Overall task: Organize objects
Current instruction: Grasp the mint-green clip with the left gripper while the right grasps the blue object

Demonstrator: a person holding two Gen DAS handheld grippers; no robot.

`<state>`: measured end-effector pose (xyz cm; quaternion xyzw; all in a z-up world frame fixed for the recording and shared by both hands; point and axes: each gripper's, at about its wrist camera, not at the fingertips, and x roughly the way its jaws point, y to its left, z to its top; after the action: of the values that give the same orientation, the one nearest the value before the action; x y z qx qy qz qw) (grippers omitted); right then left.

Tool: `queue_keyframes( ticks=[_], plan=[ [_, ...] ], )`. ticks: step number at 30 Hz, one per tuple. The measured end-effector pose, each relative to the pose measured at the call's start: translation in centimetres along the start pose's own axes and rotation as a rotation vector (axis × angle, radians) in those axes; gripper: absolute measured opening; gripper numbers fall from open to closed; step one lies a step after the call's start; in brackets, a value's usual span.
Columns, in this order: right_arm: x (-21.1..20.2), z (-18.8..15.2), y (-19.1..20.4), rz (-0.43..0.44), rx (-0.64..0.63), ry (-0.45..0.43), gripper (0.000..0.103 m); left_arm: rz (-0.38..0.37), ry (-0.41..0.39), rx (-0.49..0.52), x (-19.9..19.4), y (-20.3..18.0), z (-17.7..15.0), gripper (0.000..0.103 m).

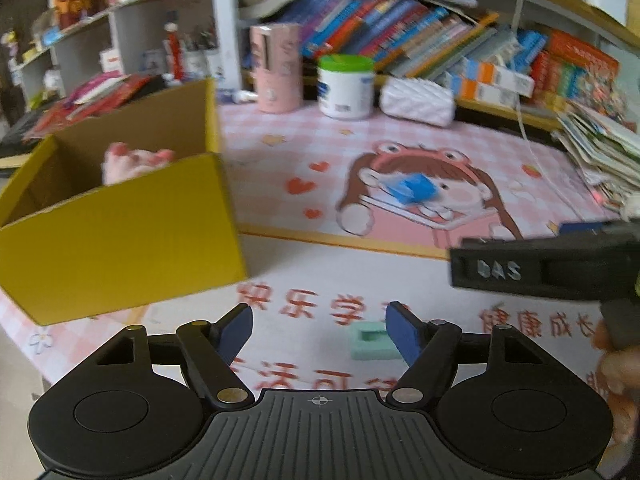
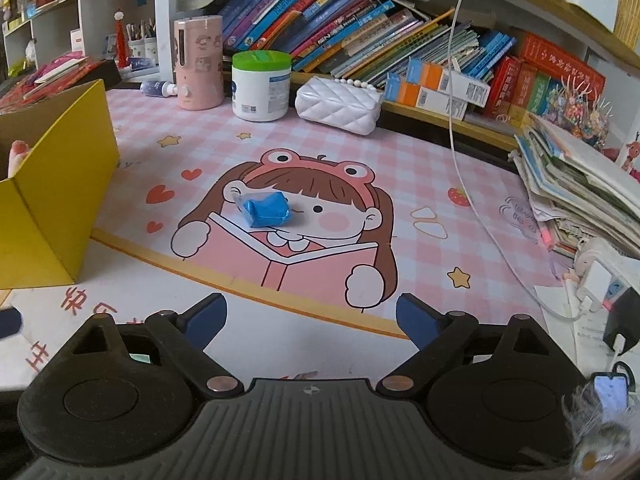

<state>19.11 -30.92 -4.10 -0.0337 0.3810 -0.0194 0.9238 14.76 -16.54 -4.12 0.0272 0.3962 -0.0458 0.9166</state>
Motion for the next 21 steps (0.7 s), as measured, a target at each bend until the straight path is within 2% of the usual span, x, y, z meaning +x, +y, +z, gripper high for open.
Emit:
queue_keyframes(
  ticks=[11,17,18,21],
  plan=[
    [1.5,0.9,-1.7,0.029,-0.008,-0.008,0.093,-0.058,0.106,0.058,3.0,-3.7,-0.4,0.077],
    [2.2,1.5,-1.5,0.078,-0.06,-0.034,0.093,-0.042,0.149,-0.003,4.5,-3.7,-0.5,0.075],
    [2.4,1.7,-1.4,0.087,-0.07,-0.041,0.093,-0.035,0.141,-0.004,4.4,-3.8,-0.5,0.069],
    [3.1,2.2,-1.2,0.113,-0.095,-0.065,0.093,-0.04,0.127,-0.015,4.2,-3.7,-0.5,0.069]
  ],
)
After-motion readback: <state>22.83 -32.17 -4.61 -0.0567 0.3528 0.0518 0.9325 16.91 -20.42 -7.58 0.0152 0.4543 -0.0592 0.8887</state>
